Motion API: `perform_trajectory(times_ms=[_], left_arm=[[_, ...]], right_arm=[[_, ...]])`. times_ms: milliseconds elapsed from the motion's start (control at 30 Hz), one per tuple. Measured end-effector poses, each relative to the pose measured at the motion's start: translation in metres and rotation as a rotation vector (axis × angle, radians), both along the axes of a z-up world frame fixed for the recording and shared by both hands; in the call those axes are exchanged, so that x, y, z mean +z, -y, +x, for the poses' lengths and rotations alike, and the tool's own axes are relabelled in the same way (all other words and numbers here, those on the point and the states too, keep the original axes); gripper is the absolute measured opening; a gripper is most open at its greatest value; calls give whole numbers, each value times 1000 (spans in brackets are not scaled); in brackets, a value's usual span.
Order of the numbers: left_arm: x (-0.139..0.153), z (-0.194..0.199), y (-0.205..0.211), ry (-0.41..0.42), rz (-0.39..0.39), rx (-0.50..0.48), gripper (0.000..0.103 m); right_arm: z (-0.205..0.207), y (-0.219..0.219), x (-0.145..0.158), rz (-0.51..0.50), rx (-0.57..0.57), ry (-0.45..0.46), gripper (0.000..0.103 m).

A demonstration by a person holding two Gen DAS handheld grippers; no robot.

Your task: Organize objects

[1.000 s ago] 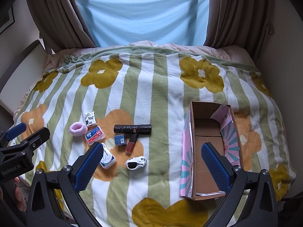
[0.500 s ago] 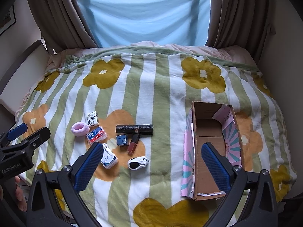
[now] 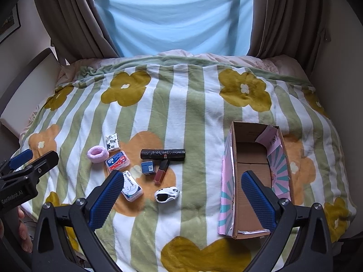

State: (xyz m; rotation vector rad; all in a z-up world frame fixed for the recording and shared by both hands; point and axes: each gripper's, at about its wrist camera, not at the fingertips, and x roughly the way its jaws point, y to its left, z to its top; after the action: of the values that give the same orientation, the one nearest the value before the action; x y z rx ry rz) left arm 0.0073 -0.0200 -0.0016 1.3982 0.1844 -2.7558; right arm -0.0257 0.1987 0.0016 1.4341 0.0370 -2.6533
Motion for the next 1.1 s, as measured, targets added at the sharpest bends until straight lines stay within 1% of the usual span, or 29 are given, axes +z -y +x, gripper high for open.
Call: perform_trajectory(times_ms=[367, 500, 633, 867, 967, 1100], left_arm=[[-2, -2, 11, 8, 26, 50, 102], [-6, -4, 18, 24, 37, 88, 102], [-10, -9, 23, 40, 50, 131, 102], [-33, -24, 35, 100, 55, 227, 102], [-50, -33, 46, 134, 60, 273, 102], [-81, -49, 60, 174, 62, 324, 102]], right_arm=[[-6, 4, 4, -2, 7, 0, 103], [-14, 4, 0, -9, 21, 10, 103], [-32, 7, -4, -15, 46, 17, 103], [-56, -4, -34, -18, 133, 63, 103], [-72, -4, -55, -8, 178, 94, 103], [-96, 3, -86, 26, 249, 131, 103]])
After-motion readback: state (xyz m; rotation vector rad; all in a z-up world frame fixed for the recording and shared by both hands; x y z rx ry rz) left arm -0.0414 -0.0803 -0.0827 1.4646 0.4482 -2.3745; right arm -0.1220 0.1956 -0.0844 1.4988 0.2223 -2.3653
